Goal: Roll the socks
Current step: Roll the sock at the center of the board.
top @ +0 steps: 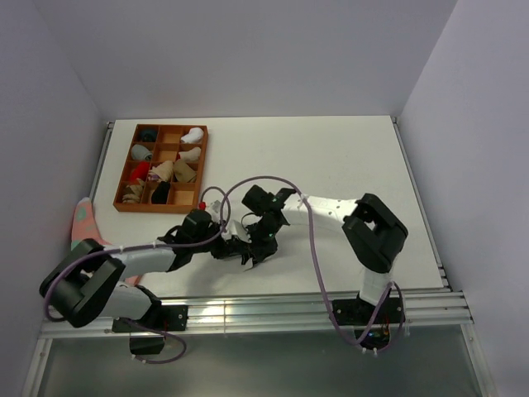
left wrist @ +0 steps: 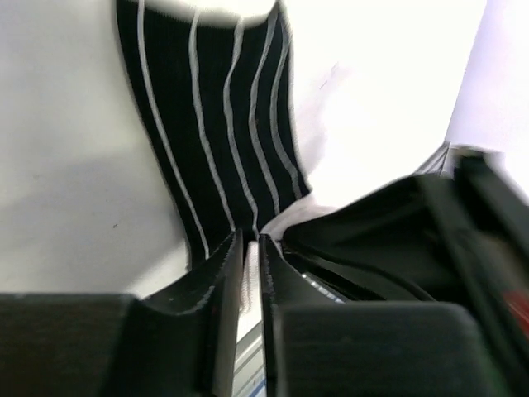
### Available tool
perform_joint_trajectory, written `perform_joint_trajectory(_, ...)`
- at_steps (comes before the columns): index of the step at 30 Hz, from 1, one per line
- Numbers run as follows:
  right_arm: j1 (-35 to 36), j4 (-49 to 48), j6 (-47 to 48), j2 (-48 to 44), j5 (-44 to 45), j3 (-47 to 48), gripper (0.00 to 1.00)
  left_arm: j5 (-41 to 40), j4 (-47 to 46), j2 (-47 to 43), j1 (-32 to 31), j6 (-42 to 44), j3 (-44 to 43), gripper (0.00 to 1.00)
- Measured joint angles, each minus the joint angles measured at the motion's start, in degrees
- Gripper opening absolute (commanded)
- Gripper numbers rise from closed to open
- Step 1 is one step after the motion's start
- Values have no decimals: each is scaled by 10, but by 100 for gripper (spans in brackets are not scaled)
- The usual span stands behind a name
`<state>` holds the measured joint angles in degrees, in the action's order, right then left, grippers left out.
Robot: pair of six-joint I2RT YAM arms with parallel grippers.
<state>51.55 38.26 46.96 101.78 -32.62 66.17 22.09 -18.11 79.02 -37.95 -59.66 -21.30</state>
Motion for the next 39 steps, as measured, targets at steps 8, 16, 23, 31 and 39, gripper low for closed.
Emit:
perform_joint_trajectory(8,-62,132,7,95,-106,94,20,-107,22,-123,0,-6,17,21)
perform_joint_trajectory(16,-116,218,0,198,-176,172,20,-217,33,-260,-3,-62,133,24)
perform_joint_trajectory(23,-146,283,-13,270,-218,235,21,-274,16,-365,-40,-24,172,35)
perform_joint_trajectory(31,-156,344,-13,311,-241,268,21,-280,-71,-323,-100,92,171,49)
perform_joint_trajectory(39,-158,368,-12,319,-244,276,21,-308,-150,-204,-159,162,153,53)
